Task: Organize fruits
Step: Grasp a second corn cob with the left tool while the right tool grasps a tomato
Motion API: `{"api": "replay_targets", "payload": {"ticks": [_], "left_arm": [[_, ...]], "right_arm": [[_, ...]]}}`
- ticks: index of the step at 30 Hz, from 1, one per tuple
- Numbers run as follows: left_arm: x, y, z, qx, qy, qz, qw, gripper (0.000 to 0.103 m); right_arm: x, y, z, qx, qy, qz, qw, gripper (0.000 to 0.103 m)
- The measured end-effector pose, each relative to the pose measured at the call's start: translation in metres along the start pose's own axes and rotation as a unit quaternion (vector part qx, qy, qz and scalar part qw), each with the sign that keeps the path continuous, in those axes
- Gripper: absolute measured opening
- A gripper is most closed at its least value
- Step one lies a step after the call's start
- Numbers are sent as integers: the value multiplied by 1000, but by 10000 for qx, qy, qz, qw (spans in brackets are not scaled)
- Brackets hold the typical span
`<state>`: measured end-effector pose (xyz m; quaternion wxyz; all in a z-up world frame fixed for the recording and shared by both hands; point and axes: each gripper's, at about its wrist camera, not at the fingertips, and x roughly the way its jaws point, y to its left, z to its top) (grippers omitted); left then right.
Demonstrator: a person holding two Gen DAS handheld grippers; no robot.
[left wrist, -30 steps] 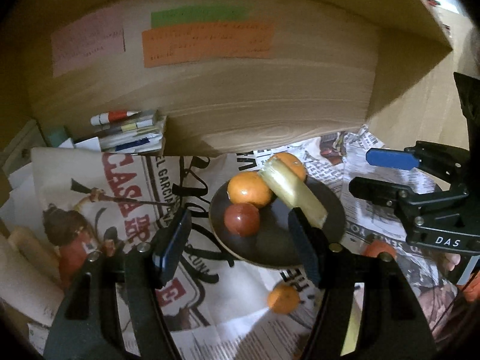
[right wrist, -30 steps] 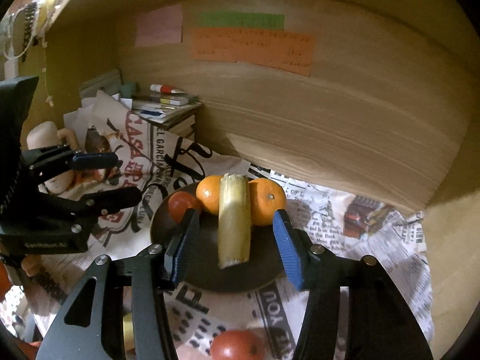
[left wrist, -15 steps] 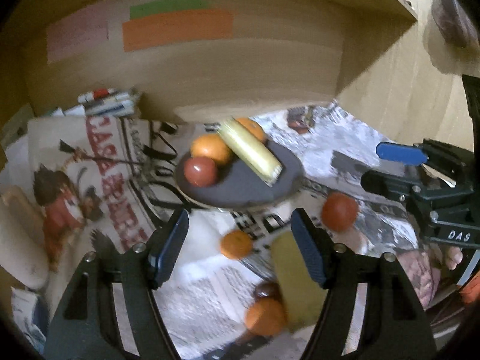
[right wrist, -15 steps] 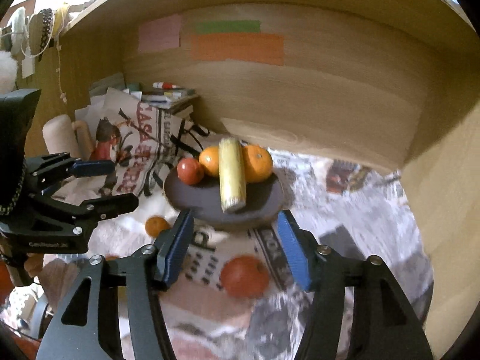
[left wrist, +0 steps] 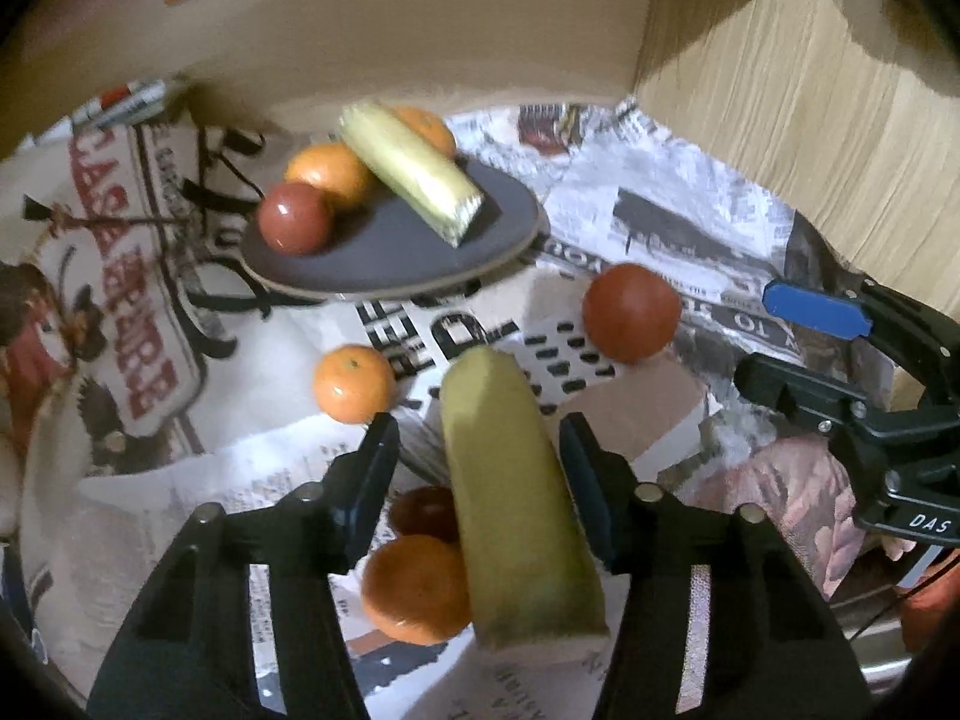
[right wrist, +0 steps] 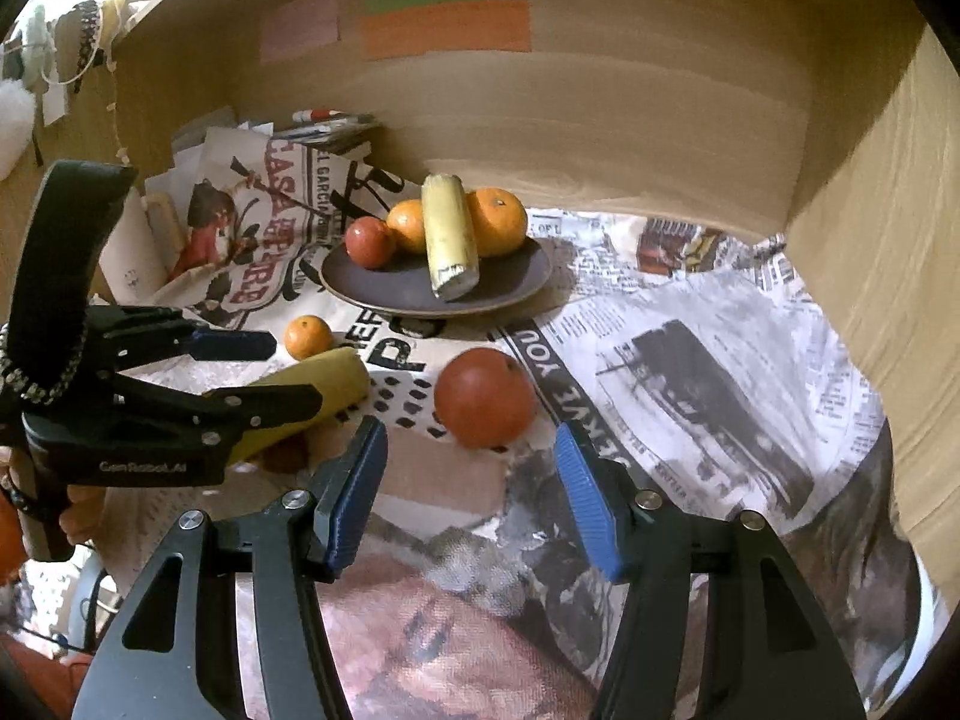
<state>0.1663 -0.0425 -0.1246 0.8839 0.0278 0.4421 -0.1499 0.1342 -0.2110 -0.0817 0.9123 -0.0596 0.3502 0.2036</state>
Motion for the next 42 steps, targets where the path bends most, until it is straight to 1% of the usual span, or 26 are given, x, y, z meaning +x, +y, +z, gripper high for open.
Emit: {"api": "replay_targets", "payload": {"ticks": [4,7,10,13,20,23,27,33,34,35,39,42], "left_arm": [[12,-3,5,20,310,-171,9994,44],[14,-6,7,120,327,-105,9993,40],[12,-7,8,165,310,-163,9993,38],[6,-6,9,122,207,-260,9994,36],[-24,1,19,14,-220,-383,9990,35],[-34,6,22,-35,-372,-430,9984,35],[-42,11,26,-7,-561,-497,9972,35],[-45,12,29,-63,-683,-553,9961,35],[-45,13,31,-82,-697,-566,9959,35],[-44,12,33,-95,-703,-572,9958,35],[-46,14,39,-93,-773,-488,9958,34],[-46,17,44,-128,-788,-503,9955,34]], "right_arm": [[5,-7,-1,116,21,29,9999,55],[9,-11,0,161,48,25,9999,55],[12,-13,1,181,70,32,9998,55],[15,-14,5,138,97,23,9999,55],[26,-10,16,-38,184,50,9998,55],[38,-8,19,-65,318,130,9994,55],[60,-8,19,-11,619,257,9977,55],[75,-12,18,98,856,327,9957,55],[75,-12,18,113,838,371,9957,50],[74,-13,19,121,824,393,9958,48],[69,-12,22,93,726,334,9968,48],[63,-14,30,109,595,344,9976,47]]}}
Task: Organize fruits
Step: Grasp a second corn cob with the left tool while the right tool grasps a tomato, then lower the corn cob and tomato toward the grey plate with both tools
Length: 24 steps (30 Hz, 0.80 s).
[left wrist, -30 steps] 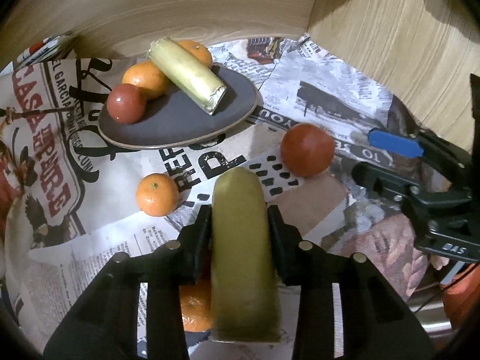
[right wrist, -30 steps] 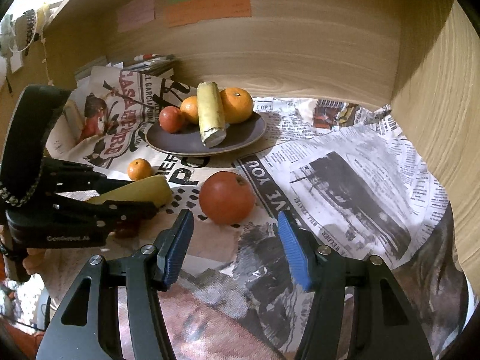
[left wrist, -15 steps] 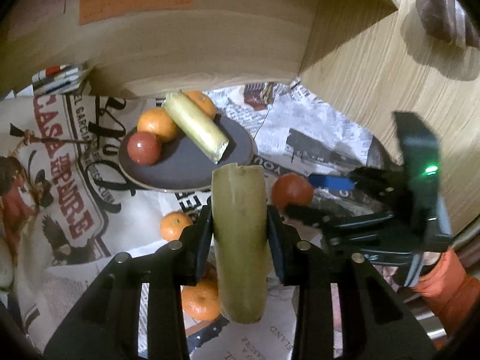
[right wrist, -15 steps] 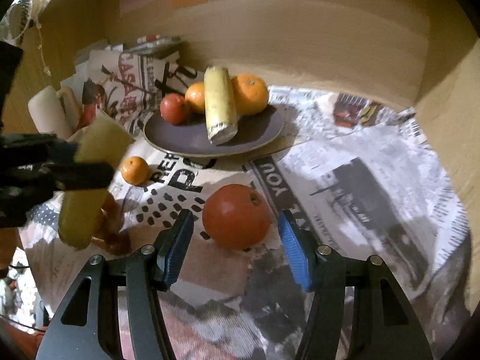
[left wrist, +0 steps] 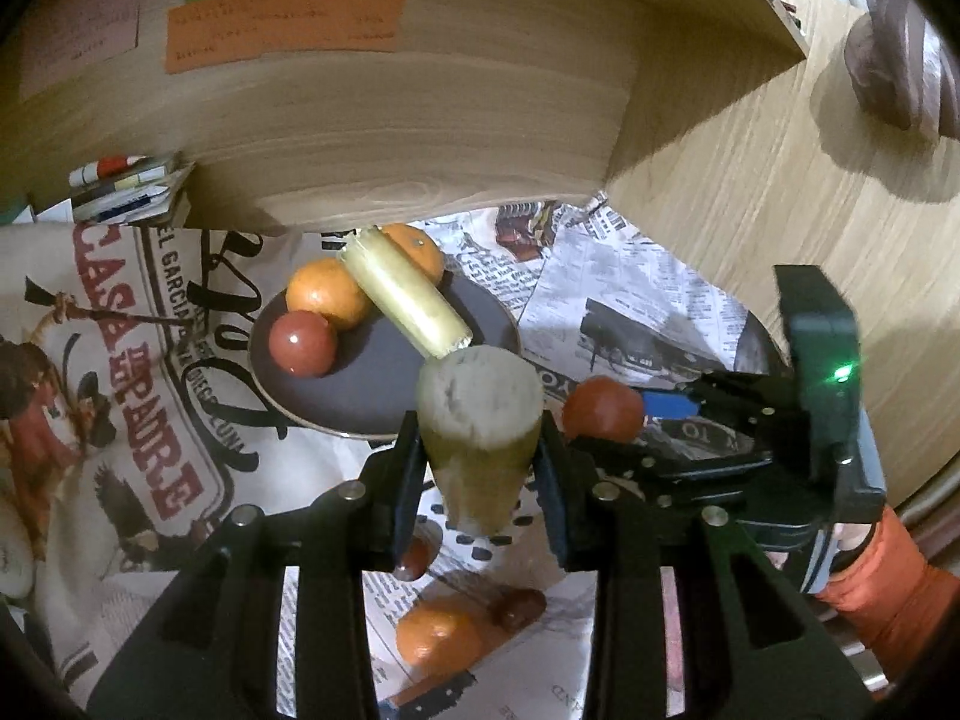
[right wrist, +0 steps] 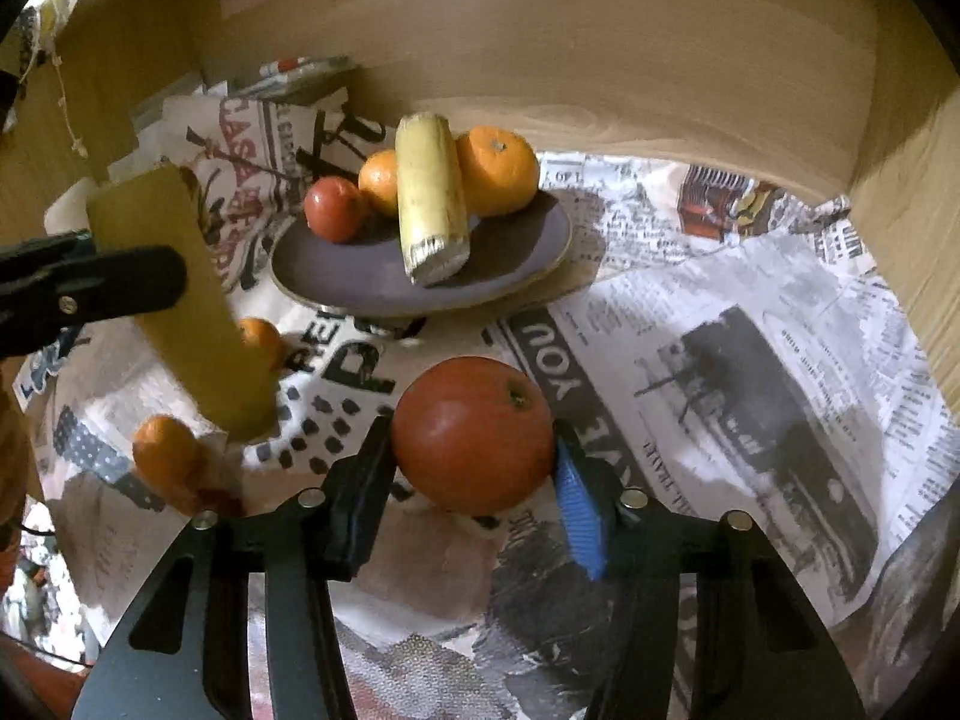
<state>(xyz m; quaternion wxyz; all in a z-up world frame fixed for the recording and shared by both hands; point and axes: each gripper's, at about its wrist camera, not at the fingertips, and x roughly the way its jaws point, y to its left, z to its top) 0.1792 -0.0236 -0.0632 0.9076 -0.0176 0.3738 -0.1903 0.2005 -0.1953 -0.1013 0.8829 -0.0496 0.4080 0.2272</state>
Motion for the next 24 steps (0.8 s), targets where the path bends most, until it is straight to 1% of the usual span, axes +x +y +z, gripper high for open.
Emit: {"api": "replay_targets", "payload": {"ticks": [7,10,16,24], "left_arm": [[0,6,14,-30,-132,47,9999,34],[-1,6,20,27,-210,135,9997,34],[1,9,29,168,-321,384,9986,34],[19,25,41,45,-165,510,9986,34]], "right_arm": [[-21,-2,24,-65,-436,-118,9990,47],[-25,-3,32,-64,-573,-161,9982,47],[-26,-10,49,-37,-718,-181,9972,47],[-21,-15,72,-129,-783,-170,9967,47]]}}
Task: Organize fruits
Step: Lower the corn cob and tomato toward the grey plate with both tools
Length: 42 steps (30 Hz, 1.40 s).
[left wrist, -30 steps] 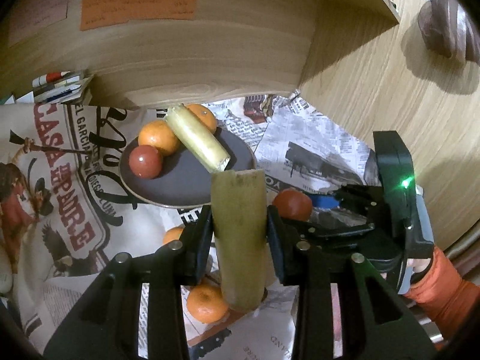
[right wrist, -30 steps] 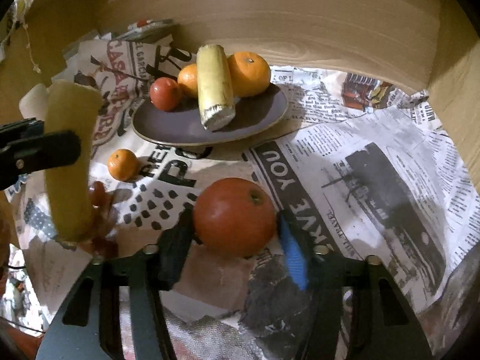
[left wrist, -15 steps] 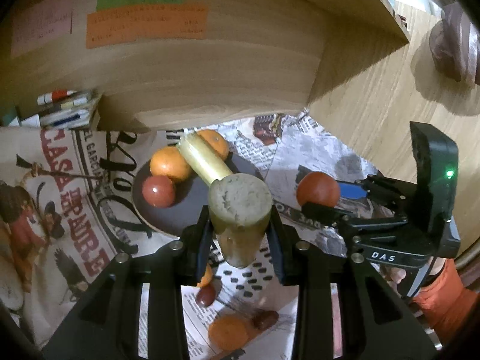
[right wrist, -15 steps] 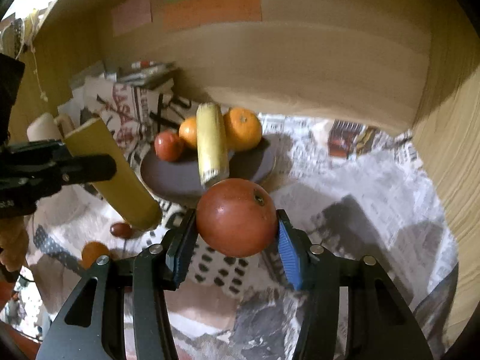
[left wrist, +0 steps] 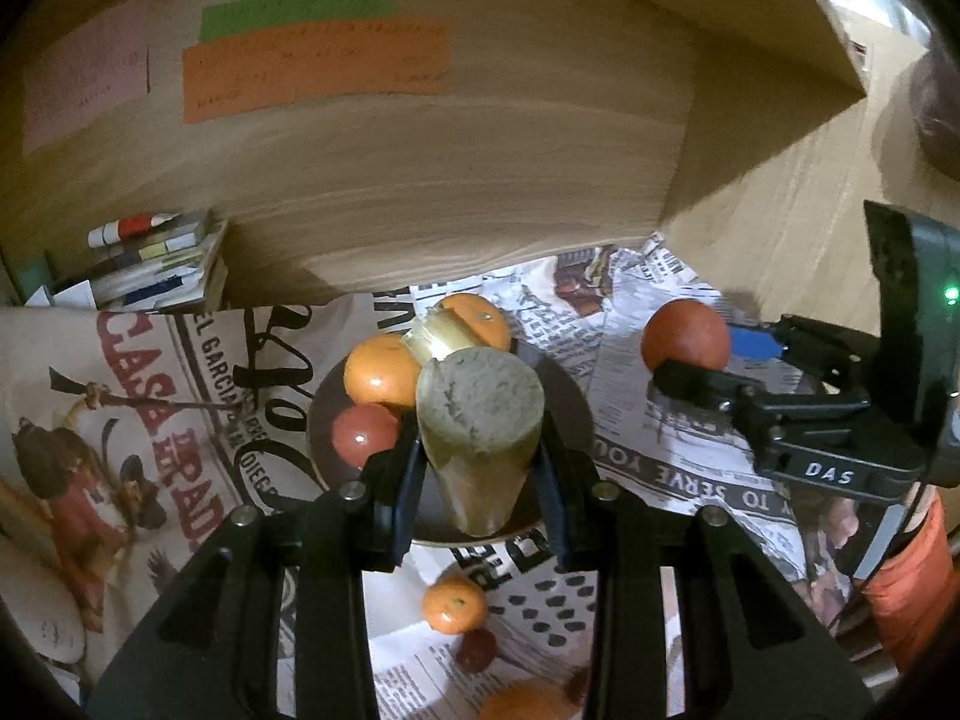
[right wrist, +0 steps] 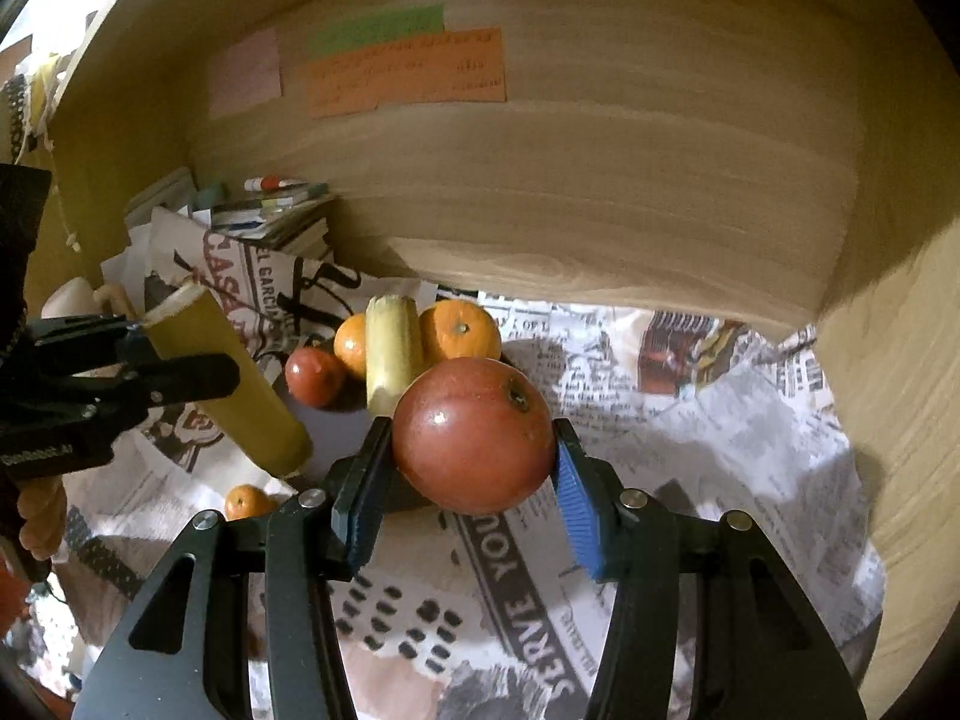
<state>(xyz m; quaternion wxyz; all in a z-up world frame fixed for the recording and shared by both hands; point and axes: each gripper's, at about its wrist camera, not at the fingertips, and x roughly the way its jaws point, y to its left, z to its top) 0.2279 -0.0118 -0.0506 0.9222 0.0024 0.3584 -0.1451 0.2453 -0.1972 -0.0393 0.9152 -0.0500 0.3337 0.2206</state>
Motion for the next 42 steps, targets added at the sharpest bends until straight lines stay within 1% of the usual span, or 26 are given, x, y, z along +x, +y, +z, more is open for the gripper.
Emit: {"api": "replay_targets", "payload": {"ticks": [8,14,27,33,40,42], "left_arm": [[23,10,5,-23,219,73,9997,34],[45,17,7,-83,385,58,9992,35],[67,30,21,-195,325,27,9993,36],[77,33,25,-116,335,156,9992,36],[82,37,30,-129,347,150,9992,37],[84,35,31,-39,369,234,9990,40]], "right_arm": [[18,-4,12,-101,98,36,9999,47],[41,-4,16,-176,286,55,9994,47],[88,-6,19,-261,746,154,9967,48],[103,-9,19,-219,890,197,9956,48],[115,-10,14,-226,1032,240,9941,48],[115,-11,13,-217,1022,252,9942,48]]}}
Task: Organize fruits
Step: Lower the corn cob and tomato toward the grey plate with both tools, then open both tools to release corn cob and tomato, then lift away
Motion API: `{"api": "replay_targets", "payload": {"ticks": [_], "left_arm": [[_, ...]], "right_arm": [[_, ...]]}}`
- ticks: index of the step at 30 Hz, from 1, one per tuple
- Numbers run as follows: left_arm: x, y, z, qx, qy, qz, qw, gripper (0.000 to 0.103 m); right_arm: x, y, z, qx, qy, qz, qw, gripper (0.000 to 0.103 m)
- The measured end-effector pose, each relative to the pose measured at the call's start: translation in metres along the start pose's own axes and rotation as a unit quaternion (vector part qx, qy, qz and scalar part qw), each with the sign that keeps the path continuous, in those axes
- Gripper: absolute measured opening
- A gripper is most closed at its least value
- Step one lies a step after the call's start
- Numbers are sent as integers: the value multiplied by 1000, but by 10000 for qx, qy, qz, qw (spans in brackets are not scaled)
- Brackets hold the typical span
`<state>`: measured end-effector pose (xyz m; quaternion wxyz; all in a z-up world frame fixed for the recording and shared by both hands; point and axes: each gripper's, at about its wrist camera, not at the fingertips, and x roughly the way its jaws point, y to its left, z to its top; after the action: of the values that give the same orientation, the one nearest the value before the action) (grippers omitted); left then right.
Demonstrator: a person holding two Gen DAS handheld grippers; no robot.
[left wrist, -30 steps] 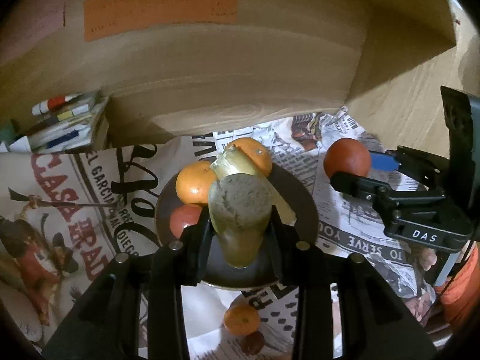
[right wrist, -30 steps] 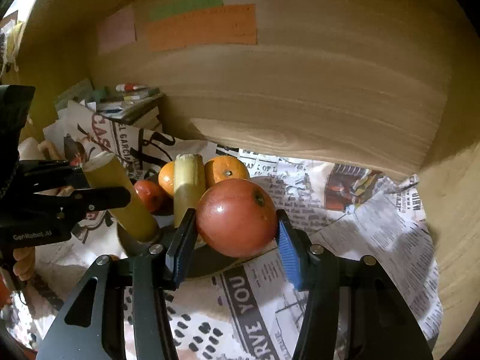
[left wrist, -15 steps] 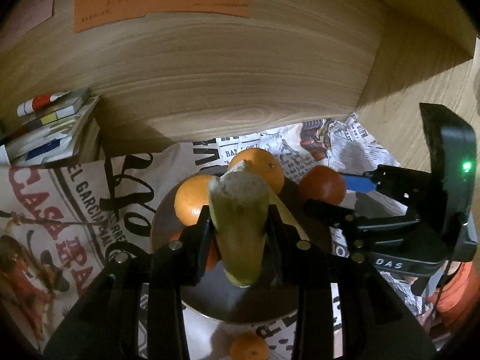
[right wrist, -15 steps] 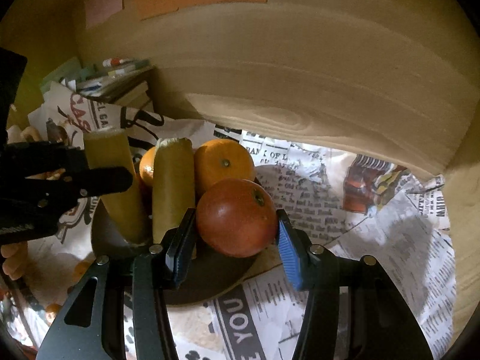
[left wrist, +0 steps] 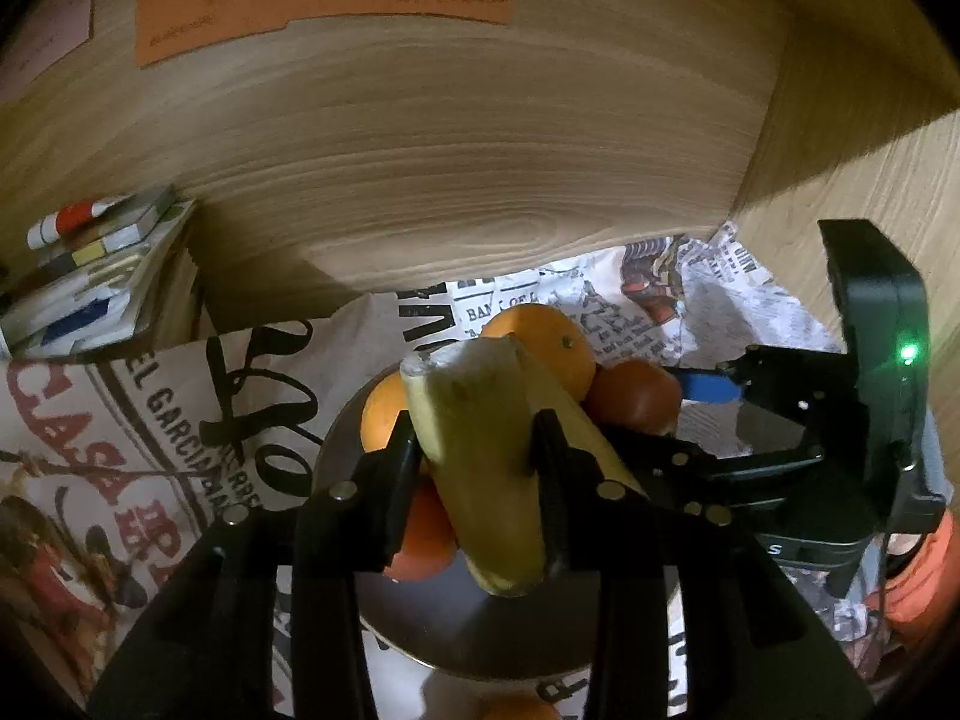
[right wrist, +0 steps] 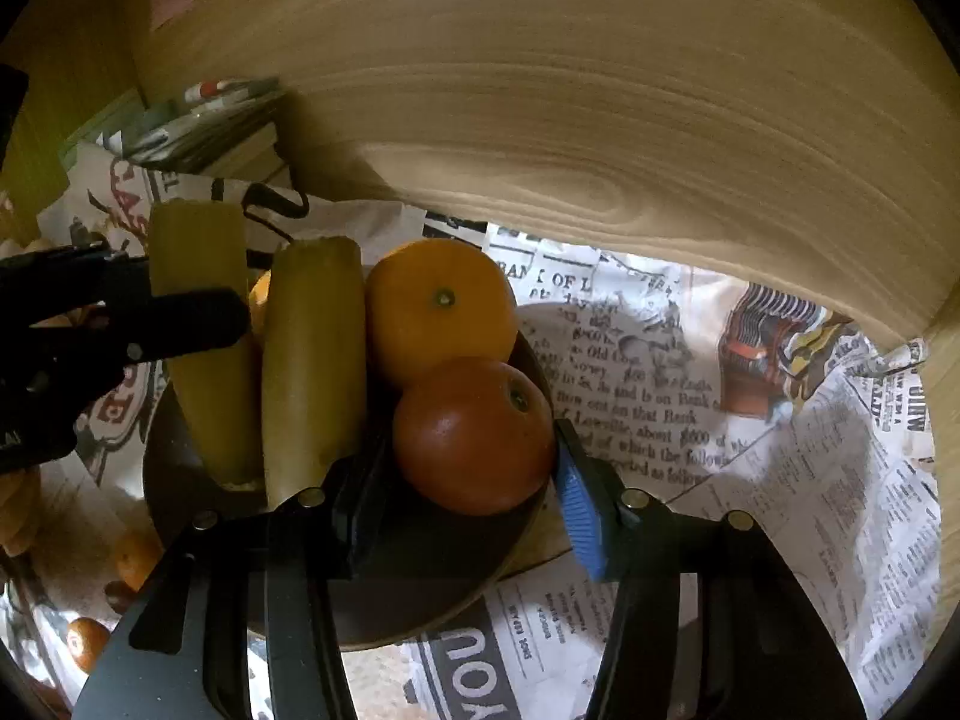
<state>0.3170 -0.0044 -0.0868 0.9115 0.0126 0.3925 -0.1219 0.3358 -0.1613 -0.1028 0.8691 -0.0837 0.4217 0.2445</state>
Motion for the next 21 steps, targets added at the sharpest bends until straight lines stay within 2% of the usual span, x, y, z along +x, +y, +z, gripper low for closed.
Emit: {"api": "replay_targets", "payload": {"ticks": [3,11,15,19,21], "left_arm": [[3,-1,0,32,50,60,10000,49],[0,5,3,-101,76,67,9999,51],[-14,2,5,-54,-151,114,9998,62],[-29,-4,6,95,-353,218,9991,66],[-36,-5,6,117,-401,234,9989,66]], "right_arm": [[2,-3,-1,32,67,17,10000,48],[6,-7,-1,83,188,54,9998,48],[5,-7,-1,102,171,133,9997,49],[-13,-3,-2,20,-218,-129,9997,73],[-24,-1,-1,-6,-390,-112,9992,75]]}}
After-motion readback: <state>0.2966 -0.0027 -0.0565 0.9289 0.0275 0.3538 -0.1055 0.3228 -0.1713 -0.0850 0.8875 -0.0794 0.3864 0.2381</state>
